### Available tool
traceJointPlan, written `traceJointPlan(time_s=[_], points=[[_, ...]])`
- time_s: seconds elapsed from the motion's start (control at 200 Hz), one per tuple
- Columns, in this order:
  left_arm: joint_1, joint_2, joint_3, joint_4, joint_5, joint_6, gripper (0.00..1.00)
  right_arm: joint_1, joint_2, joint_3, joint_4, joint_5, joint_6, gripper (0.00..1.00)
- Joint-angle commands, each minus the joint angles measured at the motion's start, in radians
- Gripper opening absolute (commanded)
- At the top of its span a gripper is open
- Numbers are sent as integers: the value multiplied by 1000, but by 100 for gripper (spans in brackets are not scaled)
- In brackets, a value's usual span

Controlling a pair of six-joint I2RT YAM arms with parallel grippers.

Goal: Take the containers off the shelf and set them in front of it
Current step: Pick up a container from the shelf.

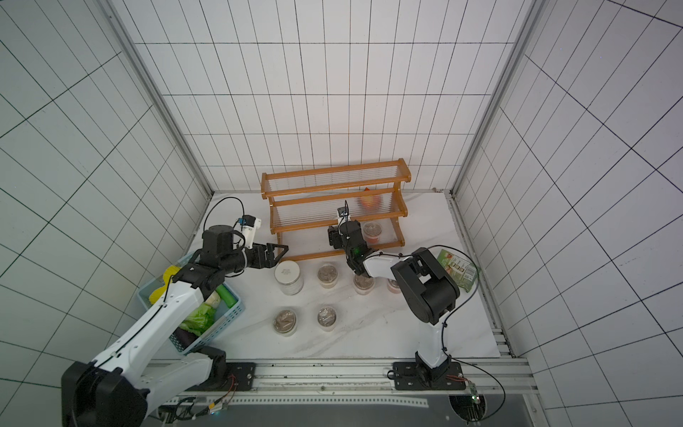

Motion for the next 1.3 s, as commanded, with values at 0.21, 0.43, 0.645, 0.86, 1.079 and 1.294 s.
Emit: traceJointPlan(time_s=[0.21,0.43,0.645,0.86,1.079,1.294], points=[[4,10,-10,32,2,9,98,56,-108,-107,88,1,-31,67],[4,17,-12,38,10,5,99,59,-150,-136,91,18,-32,66],[4,12,-13,38,9,6,98,69,-211,-185,65,11,-31,66],[4,18,-14,45,16,3,99,70,-352,-270,-21,-24,-47,66],[4,20,-15,46,20,2,98,97,-562,-338,-185,-87,-85,66],[4,27,-13,51,24,1,98,229,-854,-385,-538,-145,-96,66]])
